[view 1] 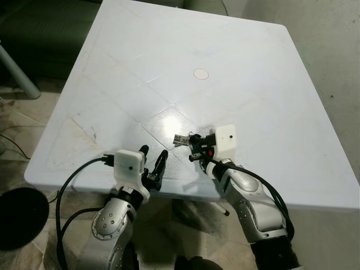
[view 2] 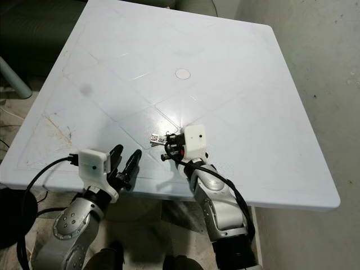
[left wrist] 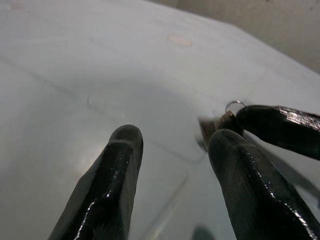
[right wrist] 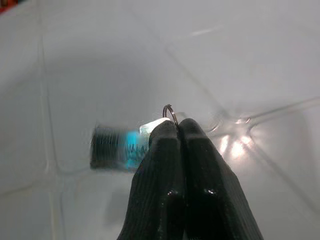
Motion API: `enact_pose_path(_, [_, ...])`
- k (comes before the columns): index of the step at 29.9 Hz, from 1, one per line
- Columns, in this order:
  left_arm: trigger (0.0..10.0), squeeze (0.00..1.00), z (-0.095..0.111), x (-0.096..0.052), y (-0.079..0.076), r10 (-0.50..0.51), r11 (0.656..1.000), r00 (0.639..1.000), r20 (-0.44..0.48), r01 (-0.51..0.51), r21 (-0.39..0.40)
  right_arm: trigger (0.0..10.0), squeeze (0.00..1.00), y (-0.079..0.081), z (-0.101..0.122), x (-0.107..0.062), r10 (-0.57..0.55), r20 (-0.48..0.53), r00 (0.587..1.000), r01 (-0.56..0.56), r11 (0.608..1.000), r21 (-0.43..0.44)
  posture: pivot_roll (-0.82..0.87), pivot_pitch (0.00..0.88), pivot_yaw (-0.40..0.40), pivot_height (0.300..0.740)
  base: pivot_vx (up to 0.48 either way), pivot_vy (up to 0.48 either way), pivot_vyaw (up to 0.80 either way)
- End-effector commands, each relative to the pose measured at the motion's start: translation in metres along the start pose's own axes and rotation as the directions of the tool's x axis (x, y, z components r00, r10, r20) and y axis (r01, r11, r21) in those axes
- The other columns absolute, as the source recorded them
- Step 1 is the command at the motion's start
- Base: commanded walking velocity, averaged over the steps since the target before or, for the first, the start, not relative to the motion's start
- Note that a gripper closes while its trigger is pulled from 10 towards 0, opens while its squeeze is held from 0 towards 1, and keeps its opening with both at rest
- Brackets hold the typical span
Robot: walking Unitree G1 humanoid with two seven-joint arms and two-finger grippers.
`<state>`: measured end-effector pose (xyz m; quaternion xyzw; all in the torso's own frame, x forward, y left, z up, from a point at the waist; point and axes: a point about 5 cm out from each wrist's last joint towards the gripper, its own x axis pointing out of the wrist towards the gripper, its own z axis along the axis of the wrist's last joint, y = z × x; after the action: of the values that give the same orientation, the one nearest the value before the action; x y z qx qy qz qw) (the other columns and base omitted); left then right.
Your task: Hang keys on a hook
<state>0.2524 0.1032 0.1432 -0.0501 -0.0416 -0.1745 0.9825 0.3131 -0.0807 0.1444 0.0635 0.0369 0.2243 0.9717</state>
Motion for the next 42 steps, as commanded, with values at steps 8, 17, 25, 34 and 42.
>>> enact_pose_path(8, [10.0,0.00,0.018,0.012,0.009,0.007,1.000,0.999,0.051,-0.007,0.001,10.0,0.00,-0.031,0.030,-0.013,-0.106,0.159,0.981,0.109,0.994,-0.011,0.09,0.163,-0.108,0.740,0.000,0.000,0.00])
enact_pose_path(17, [10.0,0.00,0.044,0.028,0.033,0.063,0.998,0.990,0.129,-0.063,-0.006,10.0,0.00,-0.050,0.052,-0.028,-0.120,0.283,0.952,0.127,0.992,-0.010,0.07,0.113,-0.086,0.740,0.000,0.000,0.00])
enact_pose_path(25, [10.0,0.00,0.052,0.036,0.066,0.166,0.986,0.978,0.125,-0.162,-0.046,10.0,0.00,-0.075,0.058,-0.040,-0.241,0.331,0.912,0.278,0.958,-0.067,0.05,0.070,-0.076,0.740,0.000,0.000,0.00])
enact_pose_path(34, [10.0,0.00,0.045,0.048,0.083,0.251,0.967,0.966,0.065,-0.254,0.032,10.0,0.00,-0.086,0.049,-0.041,-0.313,0.294,0.903,0.359,0.926,-0.118,0.03,0.030,-0.067,0.740,0.000,0.000,0.00])
enact_pose_path(42, [10.0,0.00,0.050,0.058,0.086,0.245,0.965,0.965,0.095,-0.233,-0.121,10.0,0.00,-0.090,0.046,-0.036,-0.359,0.274,0.892,0.403,0.907,-0.125,0.01,0.011,-0.056,0.740,0.000,0.000,-0.36])
